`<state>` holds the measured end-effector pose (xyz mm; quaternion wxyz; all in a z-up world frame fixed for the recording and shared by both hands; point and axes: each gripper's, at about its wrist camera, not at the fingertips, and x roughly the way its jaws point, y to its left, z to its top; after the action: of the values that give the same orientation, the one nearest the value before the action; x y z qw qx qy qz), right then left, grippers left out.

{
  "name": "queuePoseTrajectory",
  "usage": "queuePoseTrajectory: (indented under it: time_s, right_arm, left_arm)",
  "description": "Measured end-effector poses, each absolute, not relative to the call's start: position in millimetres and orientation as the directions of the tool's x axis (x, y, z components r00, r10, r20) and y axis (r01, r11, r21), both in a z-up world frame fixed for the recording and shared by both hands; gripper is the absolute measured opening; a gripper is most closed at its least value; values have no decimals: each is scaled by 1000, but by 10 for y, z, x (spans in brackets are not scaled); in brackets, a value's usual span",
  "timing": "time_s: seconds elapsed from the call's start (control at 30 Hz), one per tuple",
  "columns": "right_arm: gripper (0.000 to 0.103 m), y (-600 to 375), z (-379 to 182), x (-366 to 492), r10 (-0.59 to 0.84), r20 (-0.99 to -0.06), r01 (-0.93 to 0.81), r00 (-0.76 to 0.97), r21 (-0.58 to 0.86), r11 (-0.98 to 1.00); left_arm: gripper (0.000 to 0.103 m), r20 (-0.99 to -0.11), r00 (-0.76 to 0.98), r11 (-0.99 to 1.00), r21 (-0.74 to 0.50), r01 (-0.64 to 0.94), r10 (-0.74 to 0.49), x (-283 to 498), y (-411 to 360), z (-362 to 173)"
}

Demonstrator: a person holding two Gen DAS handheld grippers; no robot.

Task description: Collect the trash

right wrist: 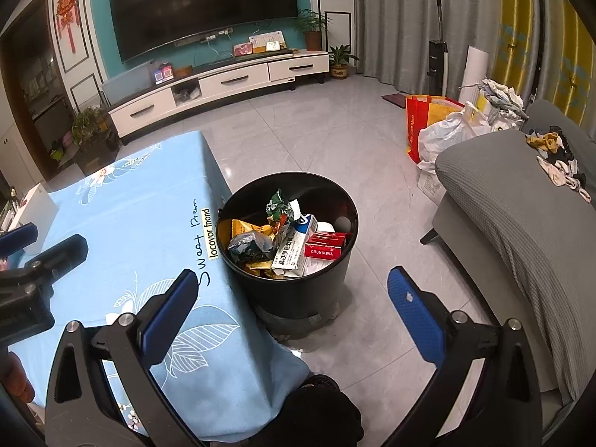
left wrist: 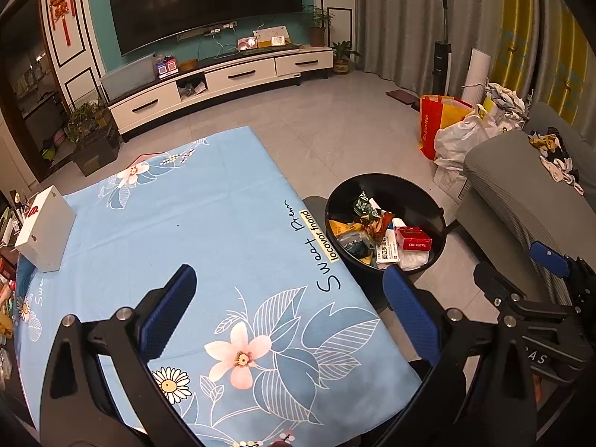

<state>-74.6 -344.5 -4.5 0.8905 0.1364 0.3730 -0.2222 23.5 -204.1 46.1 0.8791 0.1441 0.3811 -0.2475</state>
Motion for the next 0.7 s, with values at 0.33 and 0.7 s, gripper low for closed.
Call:
queuePoseTrajectory:
  time_s: [0.33,0.7]
  right_arm:
    - [99,-3465,-43,-739,-295,-721,494,627,75,866]
    - [99,-3458,-42,-729,-294,-721,493,627,75,867]
  left_arm:
    - [100,-741,588,836,67,545,-324,242,-2038,458]
    - [100,-736,593,837,69,543,-325,231,-2038,460]
